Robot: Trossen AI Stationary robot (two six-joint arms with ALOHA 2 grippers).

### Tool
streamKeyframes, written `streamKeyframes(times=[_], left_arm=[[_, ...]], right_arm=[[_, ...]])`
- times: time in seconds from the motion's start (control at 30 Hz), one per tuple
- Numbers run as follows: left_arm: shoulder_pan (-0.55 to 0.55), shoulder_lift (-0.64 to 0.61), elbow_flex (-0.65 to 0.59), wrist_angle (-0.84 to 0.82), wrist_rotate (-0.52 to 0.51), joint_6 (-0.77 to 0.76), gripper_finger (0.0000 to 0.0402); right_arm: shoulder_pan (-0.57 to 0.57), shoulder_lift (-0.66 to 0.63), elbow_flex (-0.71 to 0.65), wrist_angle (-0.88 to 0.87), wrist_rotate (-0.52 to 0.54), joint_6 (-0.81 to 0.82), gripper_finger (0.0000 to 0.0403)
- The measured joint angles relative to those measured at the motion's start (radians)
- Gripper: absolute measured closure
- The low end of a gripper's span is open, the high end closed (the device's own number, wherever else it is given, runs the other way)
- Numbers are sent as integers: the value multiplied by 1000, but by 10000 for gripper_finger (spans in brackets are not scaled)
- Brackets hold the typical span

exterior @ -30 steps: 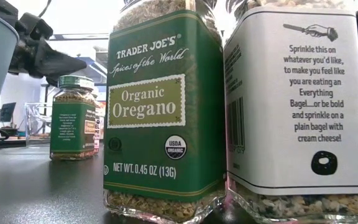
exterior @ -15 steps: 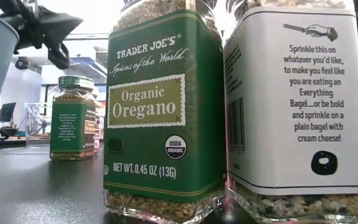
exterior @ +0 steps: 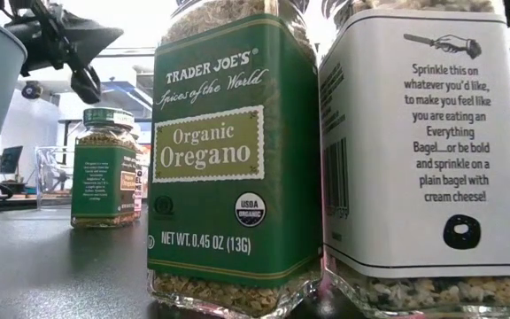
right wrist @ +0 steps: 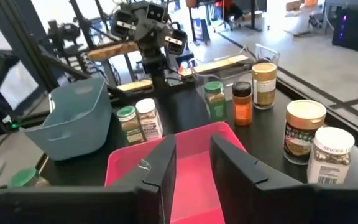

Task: Sort spices by type
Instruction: Put the violet seasoning bottle into the yellow bin

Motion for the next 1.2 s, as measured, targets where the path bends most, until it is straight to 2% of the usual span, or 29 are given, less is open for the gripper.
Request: streamKeyframes(times=[0.2,0.33,0.63,0.77,0.9,1.03,1.2], left_arm=[[-6,113,0,162,1,3,402],[-24,185,20,234,43,27,402],[-68,334,174,211,313,158,402],[-70,376,254,107,340,185,402],[-70,390,352,-111,339,205,402],[-70,398,454,-334,288,222,402],[-70,395,522,-502,249,260,402]], right_arm=[[0,63,64,-48,0,27,313],[0,77,85,-90,-1,69,323],[0,78,96,-162,-58,173,339],[0,78,96,-167,-123,219,335],[0,78,96,-168,-122,236,325],[0,78,96,-167,-114,234,316],[0,78,96,-163,-114,234,311]])
